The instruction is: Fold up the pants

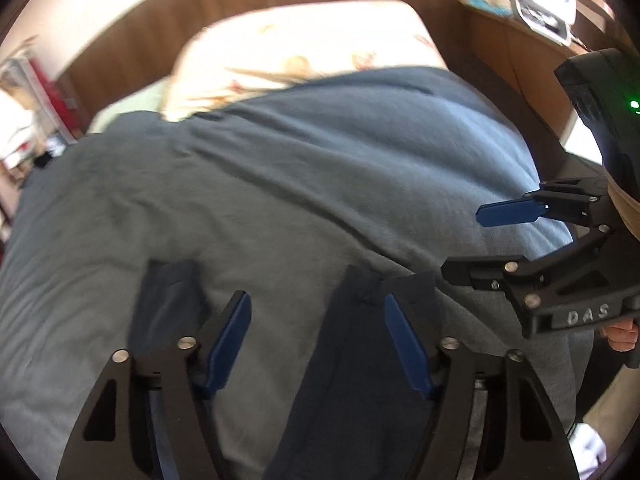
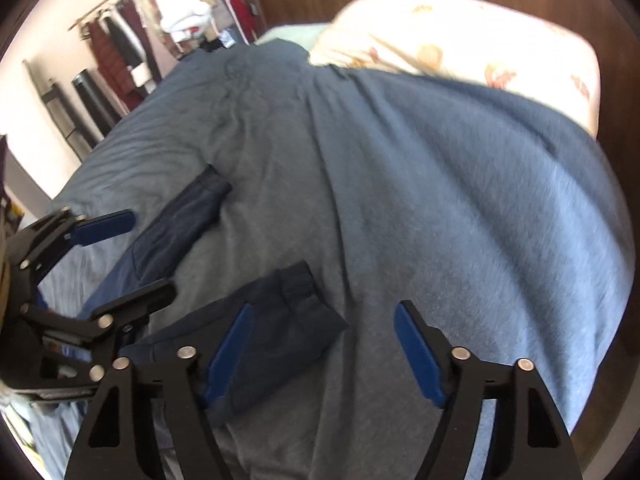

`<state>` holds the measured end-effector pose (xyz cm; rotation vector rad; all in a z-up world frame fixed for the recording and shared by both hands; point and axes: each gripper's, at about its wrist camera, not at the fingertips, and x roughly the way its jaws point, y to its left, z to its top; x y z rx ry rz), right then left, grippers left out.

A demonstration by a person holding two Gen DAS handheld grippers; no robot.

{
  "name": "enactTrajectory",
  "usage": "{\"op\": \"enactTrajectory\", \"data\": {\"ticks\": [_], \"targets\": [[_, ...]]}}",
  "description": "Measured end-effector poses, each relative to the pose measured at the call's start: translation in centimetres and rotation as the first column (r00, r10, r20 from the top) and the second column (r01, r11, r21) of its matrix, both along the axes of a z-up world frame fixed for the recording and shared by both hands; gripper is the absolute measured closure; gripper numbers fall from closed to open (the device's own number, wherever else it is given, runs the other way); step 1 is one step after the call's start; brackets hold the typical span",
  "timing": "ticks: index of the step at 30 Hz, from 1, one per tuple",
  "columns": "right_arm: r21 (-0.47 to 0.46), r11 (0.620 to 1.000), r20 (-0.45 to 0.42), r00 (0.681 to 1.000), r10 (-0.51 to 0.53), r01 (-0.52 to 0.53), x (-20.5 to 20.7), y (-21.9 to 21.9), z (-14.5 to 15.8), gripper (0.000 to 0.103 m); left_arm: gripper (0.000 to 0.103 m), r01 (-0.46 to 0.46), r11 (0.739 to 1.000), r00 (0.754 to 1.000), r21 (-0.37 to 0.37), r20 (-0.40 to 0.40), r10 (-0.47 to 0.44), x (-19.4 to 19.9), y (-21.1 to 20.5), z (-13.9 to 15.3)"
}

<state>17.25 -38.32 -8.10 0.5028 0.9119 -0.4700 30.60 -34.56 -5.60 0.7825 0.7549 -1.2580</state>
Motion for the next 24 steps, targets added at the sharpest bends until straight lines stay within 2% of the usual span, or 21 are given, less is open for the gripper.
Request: {"op": "enactTrajectory", "data": {"ticks": [5,8,17,23,24], "targets": [[0.075,0.997,-0.05,0.999,-0.01,0.014,-0.1,-0.6,-2.6,0.043,0.055,0.148,0.985,0.988,0.088,-0.047,-0.144,-0.4,-2.6,-3.1],[0.114,0.993,-0.058,0.998,-0.022,0.028,0.0,-0.6,-3.6,0.048,0.057,0.217,0.967,0.975,0.132,-0.076,-0.208,-0.7,-3.4,-4.7],[0.2,0.977,-0.06,0.997,-0.058,0.069,0.7,-0.8,-5.5,0.058,0.057,0.278,0.947,0.959,0.164,-0.113,-0.262,0.0,-5.4,-7.2],[0.233,0.97,-0.069,0.996,-0.05,0.065,1.4,-1.2,-6.5,0.062,0.057,0.3,0.934,0.946,0.194,-0.185,-0.265,0.7,-6.2,-8.7],[0.247,0.967,-0.069,0.996,-0.049,0.065,1.7,-1.4,-6.8,0.063,0.06,0.299,0.933,0.946,0.198,-0.191,-0.263,0.7,-6.2,-8.8]]}}
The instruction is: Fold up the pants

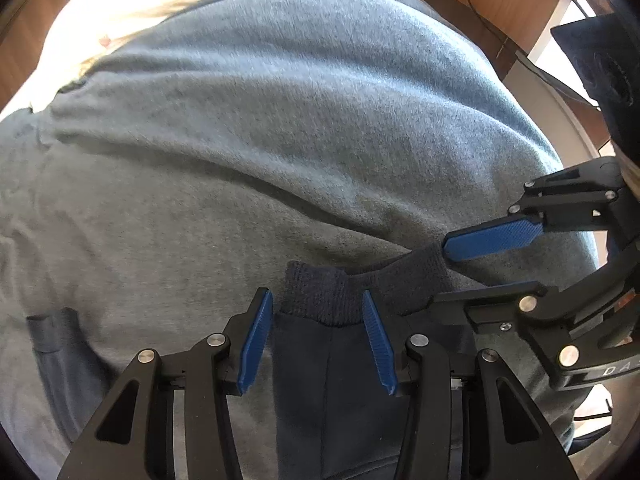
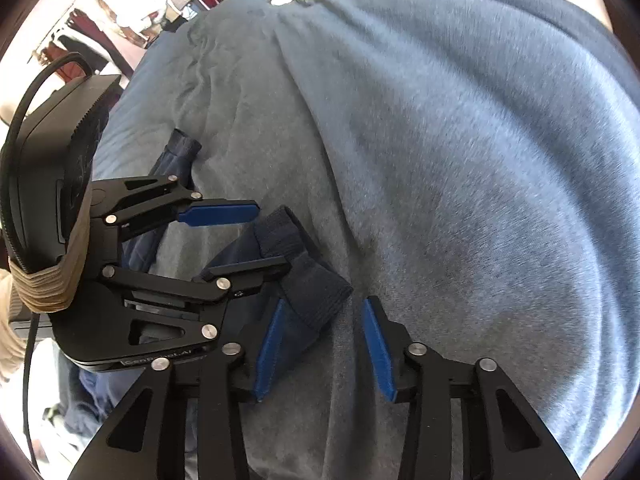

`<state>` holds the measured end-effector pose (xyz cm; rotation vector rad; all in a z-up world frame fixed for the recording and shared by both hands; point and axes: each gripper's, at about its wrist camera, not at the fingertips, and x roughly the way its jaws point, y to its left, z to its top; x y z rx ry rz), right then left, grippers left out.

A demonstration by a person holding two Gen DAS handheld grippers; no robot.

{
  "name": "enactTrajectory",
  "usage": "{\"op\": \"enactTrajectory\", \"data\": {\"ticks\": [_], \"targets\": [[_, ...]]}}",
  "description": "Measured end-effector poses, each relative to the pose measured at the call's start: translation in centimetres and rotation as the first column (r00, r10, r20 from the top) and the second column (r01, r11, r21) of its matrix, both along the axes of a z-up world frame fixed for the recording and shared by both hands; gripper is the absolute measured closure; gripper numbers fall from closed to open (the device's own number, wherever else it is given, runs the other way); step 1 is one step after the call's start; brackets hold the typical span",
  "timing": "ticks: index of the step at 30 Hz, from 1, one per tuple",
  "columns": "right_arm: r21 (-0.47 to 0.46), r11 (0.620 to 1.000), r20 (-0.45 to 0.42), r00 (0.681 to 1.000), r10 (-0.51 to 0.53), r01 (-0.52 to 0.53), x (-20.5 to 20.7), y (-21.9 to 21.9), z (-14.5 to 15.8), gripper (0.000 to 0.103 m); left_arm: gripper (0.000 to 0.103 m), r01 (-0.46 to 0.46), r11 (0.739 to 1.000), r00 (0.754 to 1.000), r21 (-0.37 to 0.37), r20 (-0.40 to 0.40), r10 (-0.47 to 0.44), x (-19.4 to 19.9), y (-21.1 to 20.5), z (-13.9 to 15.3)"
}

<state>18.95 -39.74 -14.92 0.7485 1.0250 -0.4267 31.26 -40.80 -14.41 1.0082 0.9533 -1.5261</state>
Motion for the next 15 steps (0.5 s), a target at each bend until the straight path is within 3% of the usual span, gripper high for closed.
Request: {"op": "enactTrajectory", "data": {"ticks": [1,2,6,15], "targets": [[0.012,1.0,-0.001,1.0,-0.002,0.002,0.1,-0.2,-0.2,0.063,0.063,0.0,1.0,1.0,0.005,-0.002,0.0,0.0,0.0,-0.1],[0.017,1.0,-0.003,1.0,-0.001,0.001,0.2,-0.3,-0.4,0.063,0.074,0.0,1.0,1.0,0.005,0.022,0.0,-0.1,0.1,-0.3],[0.023,1.0,-0.004,1.0,0.007,-0.007,0.5,-0.5,-1.0,0.063,0.087,0.01,1.0,0.999,0.004,0.047,-0.01,0.1,0.2,0.1],[0.036,0.999,0.035,0.999,0.007,-0.008,1.3,-0.7,-1.3,0.063,0.09,-0.059,0.998,0.997,-0.01,0.05,0.06,2.4,1.0,2.1]]}}
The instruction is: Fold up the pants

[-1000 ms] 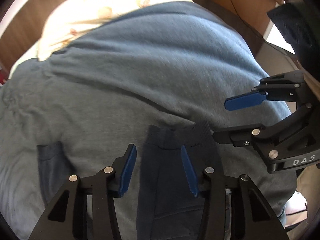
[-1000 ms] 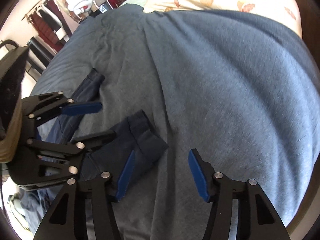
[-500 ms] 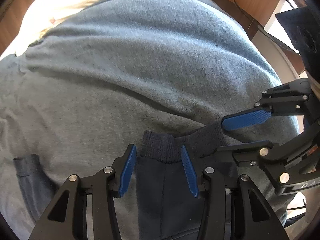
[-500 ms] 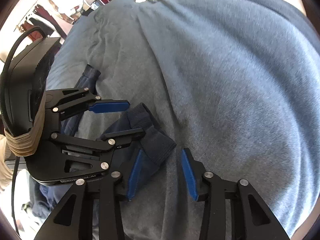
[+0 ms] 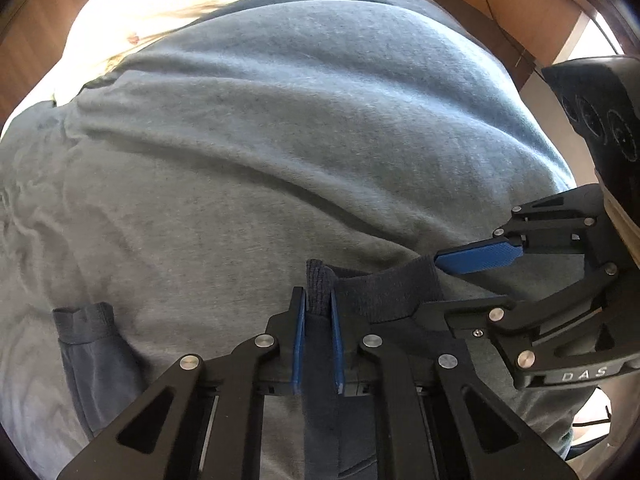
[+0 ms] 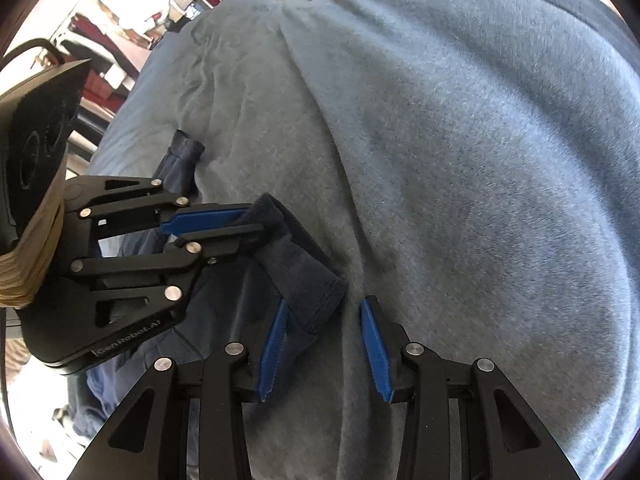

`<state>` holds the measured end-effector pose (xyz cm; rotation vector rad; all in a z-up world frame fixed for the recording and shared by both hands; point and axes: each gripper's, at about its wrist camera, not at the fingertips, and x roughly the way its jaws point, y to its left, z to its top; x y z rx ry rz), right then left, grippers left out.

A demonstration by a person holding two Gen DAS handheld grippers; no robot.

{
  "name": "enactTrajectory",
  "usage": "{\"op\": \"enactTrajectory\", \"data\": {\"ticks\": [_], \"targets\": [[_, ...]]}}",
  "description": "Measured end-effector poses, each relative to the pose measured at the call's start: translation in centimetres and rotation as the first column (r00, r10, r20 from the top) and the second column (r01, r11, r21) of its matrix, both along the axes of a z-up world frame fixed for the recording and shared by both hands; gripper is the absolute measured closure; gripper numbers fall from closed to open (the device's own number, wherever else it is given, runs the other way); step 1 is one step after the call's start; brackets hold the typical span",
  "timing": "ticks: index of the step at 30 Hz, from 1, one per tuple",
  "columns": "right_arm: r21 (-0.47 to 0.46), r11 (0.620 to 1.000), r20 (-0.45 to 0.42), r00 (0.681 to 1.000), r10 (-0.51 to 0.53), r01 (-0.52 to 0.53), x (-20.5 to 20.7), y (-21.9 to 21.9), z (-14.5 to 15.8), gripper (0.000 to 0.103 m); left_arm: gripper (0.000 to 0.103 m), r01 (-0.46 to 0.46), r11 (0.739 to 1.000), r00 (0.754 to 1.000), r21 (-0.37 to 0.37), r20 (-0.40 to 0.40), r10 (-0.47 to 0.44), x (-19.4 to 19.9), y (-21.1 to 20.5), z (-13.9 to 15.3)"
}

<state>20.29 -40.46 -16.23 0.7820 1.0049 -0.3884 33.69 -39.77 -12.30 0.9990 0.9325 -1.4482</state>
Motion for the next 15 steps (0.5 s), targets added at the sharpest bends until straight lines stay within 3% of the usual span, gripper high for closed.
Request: {"op": "enactTrajectory", "data": {"ticks": [3,15], "targets": [[0.006,1.0,0.014,1.0,-0.007,0.006,0.3,-0.2,-0.2,0.063,0.09,0.008,1.0,0.999,-0.006,0.033,-0.008,0.6,0.2,0.1],[-0.021,1.0,0.032,0.999,-0.005,0.006,1.4,-0.2,0.2,0.07,0.09,-0.032,0.999,0.999,-0.008,0.036,0.032,1.5,0.3,-0.1]]}}
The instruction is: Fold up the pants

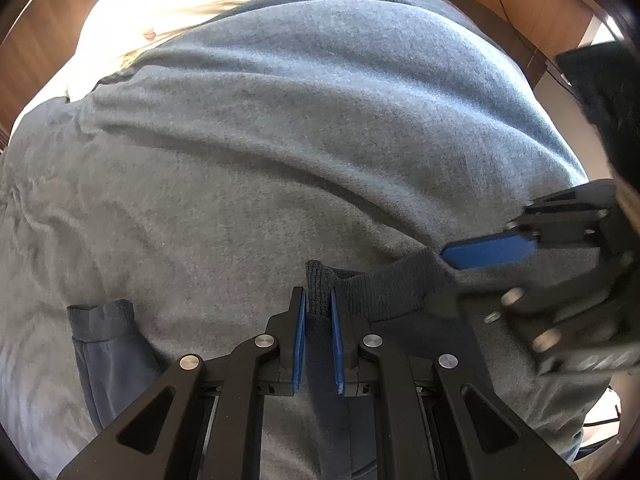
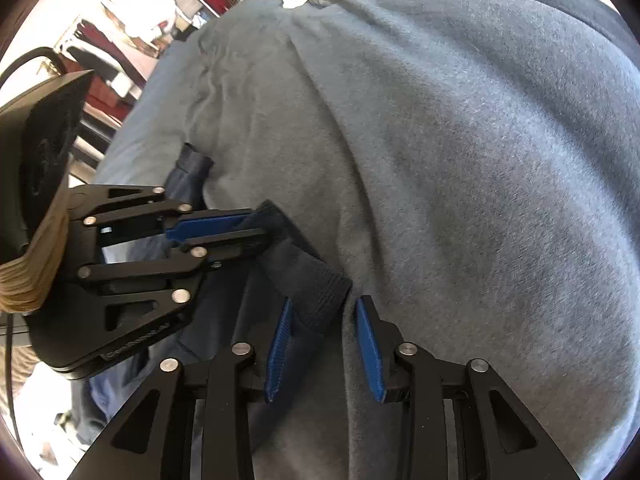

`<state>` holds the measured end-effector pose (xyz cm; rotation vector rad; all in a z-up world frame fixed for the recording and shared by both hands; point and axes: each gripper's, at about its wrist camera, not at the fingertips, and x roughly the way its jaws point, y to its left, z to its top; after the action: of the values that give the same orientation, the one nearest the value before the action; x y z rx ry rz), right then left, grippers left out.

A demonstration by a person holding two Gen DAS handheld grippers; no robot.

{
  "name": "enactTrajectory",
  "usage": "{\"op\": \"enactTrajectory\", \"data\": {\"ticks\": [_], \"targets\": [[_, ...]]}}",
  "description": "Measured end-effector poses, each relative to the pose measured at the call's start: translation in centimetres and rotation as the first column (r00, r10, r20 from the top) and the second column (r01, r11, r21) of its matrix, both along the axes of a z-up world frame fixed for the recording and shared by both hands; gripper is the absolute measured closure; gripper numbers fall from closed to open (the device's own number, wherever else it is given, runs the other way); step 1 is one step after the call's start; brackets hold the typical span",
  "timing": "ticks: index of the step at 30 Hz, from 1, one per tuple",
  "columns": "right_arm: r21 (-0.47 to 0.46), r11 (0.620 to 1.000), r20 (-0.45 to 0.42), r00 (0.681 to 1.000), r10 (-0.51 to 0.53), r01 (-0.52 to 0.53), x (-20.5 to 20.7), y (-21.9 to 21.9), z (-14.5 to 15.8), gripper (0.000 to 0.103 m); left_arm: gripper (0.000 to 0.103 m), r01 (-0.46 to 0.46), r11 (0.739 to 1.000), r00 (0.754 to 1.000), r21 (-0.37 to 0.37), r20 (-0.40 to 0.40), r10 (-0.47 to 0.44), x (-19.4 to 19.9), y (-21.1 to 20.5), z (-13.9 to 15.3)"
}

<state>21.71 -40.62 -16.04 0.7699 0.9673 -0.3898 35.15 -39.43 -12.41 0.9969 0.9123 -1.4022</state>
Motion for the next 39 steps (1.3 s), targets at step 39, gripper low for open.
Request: {"op": "enactTrajectory", "data": {"ticks": [39], "targets": [[0.152,0.984,0.059,0.994,-0.097,0.087,-1.2,-3.3,1.3,0.091,0.093,0.033,0.999,0.999,0.008,-0.043,-0.032,-1.9,-5.1,-0.4]]}}
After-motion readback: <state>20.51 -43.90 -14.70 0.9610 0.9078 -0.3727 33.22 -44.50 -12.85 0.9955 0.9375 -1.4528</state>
